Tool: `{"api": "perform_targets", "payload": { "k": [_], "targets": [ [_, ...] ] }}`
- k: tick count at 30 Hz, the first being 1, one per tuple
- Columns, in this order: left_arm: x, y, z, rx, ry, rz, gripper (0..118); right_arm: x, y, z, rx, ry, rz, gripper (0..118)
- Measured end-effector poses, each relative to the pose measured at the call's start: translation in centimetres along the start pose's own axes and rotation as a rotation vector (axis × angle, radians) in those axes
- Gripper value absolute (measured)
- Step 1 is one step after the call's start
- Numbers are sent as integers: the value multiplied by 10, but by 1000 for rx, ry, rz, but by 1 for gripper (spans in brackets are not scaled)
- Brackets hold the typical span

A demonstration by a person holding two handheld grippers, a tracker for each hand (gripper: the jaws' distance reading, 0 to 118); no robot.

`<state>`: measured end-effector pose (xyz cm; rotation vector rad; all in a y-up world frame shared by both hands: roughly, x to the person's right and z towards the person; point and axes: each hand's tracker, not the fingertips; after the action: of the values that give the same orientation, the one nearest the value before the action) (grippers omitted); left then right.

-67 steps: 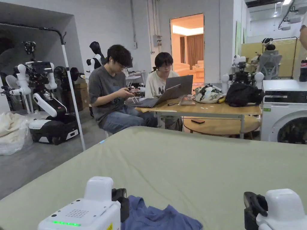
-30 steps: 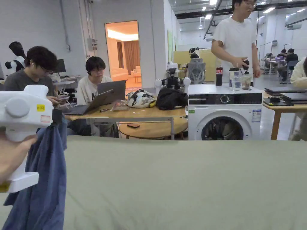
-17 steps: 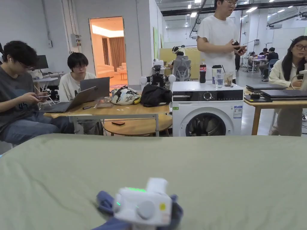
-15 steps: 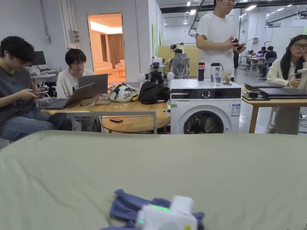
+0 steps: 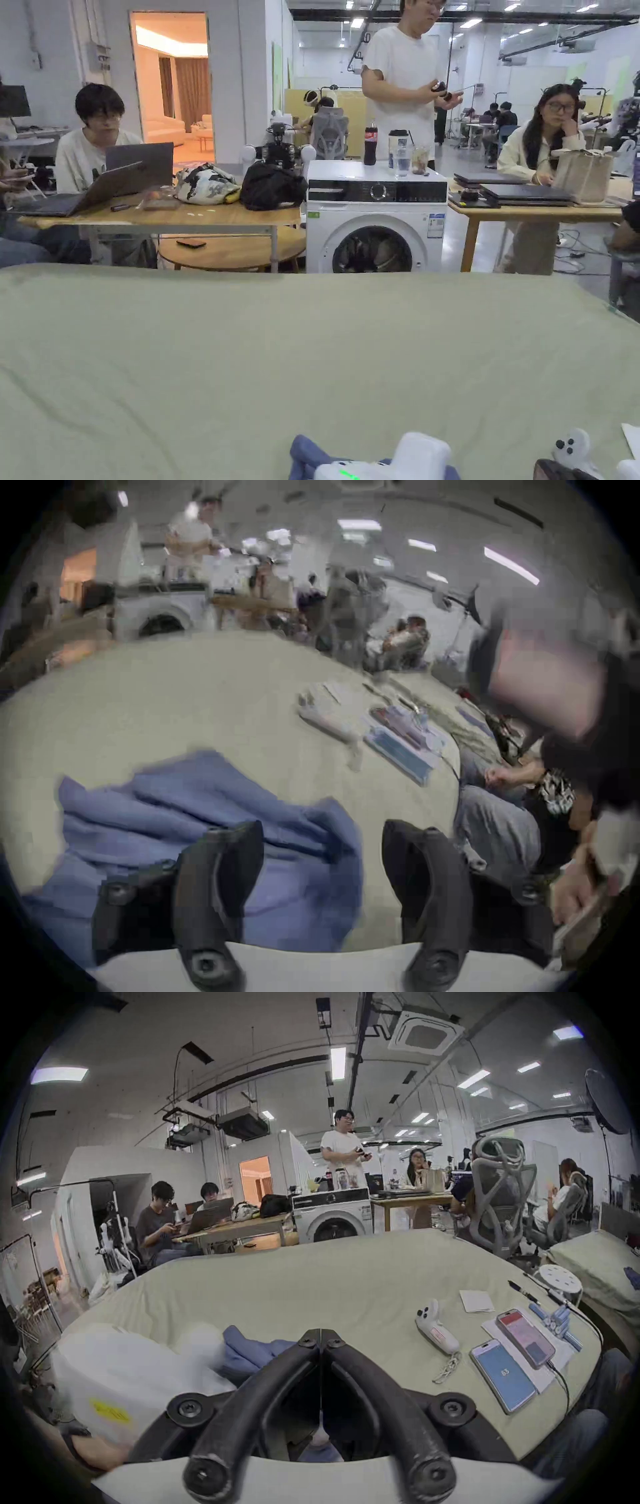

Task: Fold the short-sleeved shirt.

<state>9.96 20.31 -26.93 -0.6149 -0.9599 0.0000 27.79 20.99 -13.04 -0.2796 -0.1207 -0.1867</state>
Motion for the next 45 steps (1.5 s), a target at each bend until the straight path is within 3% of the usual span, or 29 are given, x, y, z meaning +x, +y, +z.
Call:
{"api": "perform_targets", "payload": {
  "k": [4,7,8,9,10,11,18,22,23,25,27,28,29,31,34,40,42,43,45],
  "targets": [
    [-57,18,101,212,162,-4,73,-13,7,-12,12,15,36,0],
    [-83,17,166,333,406,-30,72,-26,12,-20,21,36,82,0],
    [-92,15,185,347,425,-13,66,-31,13,-23,22,46,89,0],
    [-97,14,201,353,443,5,50,-35,14,-26,21,53,96,0],
    [-99,13,210,357,477,2,15,-39,14,-27,20,54,104,0],
    [-101,10,220,365,526,-7,0,-43,14,-28,20,59,115,0],
    [-116,-6,243,319,574,61,0,-57,14,-30,16,84,132,0],
    [-133,-8,246,309,519,113,0,-58,14,-30,17,88,152,0],
    [-143,-6,242,221,501,153,0,-58,14,-29,13,91,154,0],
    [-161,-9,237,210,507,161,0,-57,11,-30,3,100,147,0],
    [-193,-10,219,-6,505,272,0,-54,6,-31,-20,106,132,0],
    [-208,-12,215,1,484,299,0,-52,3,-31,-28,111,127,0],
    [-223,-17,207,-38,472,343,10,-50,0,-31,-33,111,123,0],
    [-244,-28,192,-100,492,390,53,-46,-7,-34,-51,106,126,0],
    [-279,-46,170,-179,485,505,53,-38,-14,-36,-81,95,132,0],
    [-314,-70,137,-270,519,571,52,-18,-17,-34,-112,61,119,0],
    [-317,-76,129,-281,516,570,41,-10,-18,-32,-120,44,100,0],
    [-313,-77,127,-284,520,559,22,-7,-19,-30,-125,37,94,0],
    [-309,-77,124,-294,536,527,11,0,-19,-29,-137,17,91,0]
  ]
}}
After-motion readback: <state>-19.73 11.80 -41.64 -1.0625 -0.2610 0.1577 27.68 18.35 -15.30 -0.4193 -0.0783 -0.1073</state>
